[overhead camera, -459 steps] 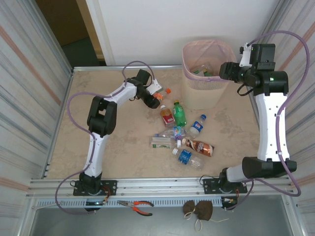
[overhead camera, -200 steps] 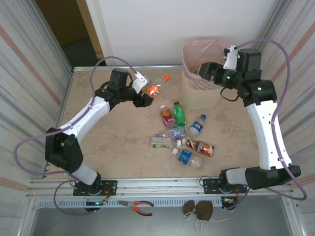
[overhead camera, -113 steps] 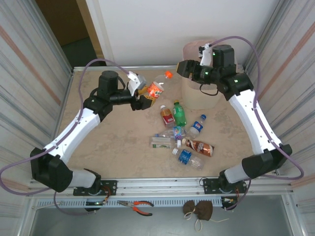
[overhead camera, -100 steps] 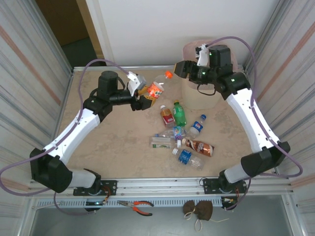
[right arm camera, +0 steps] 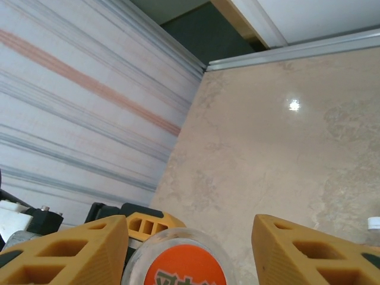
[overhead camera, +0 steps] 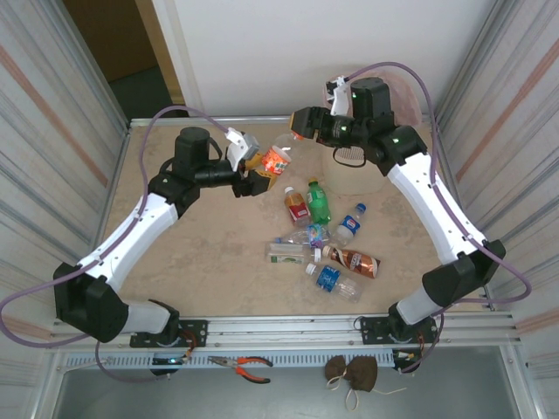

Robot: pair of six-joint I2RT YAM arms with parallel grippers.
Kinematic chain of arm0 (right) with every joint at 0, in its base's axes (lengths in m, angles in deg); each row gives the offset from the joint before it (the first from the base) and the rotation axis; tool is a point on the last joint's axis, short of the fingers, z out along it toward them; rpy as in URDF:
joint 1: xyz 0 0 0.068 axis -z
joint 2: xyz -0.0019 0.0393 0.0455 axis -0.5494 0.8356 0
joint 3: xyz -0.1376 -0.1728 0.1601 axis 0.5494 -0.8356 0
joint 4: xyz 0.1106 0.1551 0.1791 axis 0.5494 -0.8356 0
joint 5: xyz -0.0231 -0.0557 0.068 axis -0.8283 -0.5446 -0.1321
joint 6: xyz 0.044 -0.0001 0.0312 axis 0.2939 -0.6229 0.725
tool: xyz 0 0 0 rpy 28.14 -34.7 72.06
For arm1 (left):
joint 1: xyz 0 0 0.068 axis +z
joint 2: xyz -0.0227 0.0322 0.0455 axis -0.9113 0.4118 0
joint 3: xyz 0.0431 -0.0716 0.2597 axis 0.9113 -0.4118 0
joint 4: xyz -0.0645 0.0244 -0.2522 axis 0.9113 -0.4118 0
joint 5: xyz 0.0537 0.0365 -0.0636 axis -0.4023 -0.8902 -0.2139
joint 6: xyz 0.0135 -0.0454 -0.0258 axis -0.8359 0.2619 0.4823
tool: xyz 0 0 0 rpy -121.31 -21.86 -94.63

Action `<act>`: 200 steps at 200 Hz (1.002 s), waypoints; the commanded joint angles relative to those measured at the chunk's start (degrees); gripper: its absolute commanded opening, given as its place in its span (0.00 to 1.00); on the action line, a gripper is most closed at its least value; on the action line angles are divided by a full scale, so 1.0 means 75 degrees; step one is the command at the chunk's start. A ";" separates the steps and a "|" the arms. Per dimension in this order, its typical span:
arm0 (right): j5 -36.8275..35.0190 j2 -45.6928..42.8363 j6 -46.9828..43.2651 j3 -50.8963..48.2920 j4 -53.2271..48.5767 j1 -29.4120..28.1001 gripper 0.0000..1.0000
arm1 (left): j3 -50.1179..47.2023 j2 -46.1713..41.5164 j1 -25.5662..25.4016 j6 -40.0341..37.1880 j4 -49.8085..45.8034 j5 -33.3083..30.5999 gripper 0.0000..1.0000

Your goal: Put the plastic bottles in the bin

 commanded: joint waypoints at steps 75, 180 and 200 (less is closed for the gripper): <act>0.0046 0.0151 0.0268 0.0320 0.0201 -0.0105 0.41 | 0.0044 -0.0079 -0.0034 0.0317 0.0452 0.0108 0.51; 0.0055 0.0234 0.0292 0.0533 0.0156 -0.0137 0.27 | 0.0174 0.0070 -0.0034 0.0559 0.0562 0.0108 0.53; -0.0077 0.0202 0.0202 0.0612 0.0081 -0.0118 0.25 | 0.0185 0.0029 -0.0034 0.0653 0.0621 0.0127 0.60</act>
